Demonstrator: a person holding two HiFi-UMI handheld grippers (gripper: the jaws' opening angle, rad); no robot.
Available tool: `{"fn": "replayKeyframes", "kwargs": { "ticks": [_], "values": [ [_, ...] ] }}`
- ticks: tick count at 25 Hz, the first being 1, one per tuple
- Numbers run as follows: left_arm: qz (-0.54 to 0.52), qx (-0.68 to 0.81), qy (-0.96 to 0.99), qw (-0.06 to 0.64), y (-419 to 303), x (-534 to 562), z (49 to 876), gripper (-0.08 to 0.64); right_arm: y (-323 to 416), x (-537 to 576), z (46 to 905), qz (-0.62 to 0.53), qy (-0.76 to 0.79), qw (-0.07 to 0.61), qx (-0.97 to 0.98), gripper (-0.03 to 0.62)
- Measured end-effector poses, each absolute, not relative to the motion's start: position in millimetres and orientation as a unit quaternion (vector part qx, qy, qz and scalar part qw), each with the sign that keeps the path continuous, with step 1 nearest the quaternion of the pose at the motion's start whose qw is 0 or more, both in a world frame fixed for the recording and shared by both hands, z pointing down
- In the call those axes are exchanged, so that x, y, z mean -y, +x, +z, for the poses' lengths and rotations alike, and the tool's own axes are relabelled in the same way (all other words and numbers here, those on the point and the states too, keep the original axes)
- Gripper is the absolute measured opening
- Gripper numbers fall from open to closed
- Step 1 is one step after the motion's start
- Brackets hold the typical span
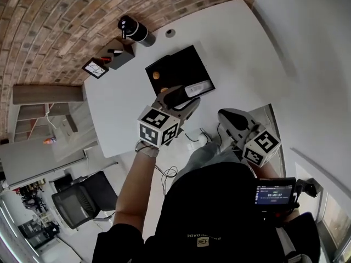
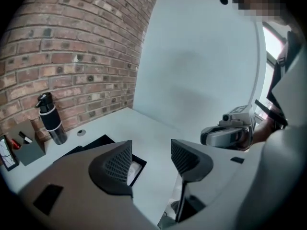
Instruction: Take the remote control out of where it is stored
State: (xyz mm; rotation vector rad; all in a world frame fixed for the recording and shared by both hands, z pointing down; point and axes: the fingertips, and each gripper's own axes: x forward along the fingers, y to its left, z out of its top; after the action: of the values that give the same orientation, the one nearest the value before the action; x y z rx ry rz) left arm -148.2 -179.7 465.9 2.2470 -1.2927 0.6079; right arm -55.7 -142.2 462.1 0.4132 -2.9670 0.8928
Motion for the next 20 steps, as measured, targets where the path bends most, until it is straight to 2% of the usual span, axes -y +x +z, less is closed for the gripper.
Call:
{"fn": "replayKeyframes", "kwargs": {
  "ticks": [15,20],
  "values": [
    [0.408,0.374,0.794,0.251,-159.5,228.5,583.2,0.233,-38.4,140.5,492.1,0.319,0.175,0.009,0.931,0.006],
    [0.449,0.335,0.78,0.279,-162.5,231.2,617.5,0.233,-31.7,141.7,500.1,0.327,0.196,0.012,0.925,0.006]
  ]
}}
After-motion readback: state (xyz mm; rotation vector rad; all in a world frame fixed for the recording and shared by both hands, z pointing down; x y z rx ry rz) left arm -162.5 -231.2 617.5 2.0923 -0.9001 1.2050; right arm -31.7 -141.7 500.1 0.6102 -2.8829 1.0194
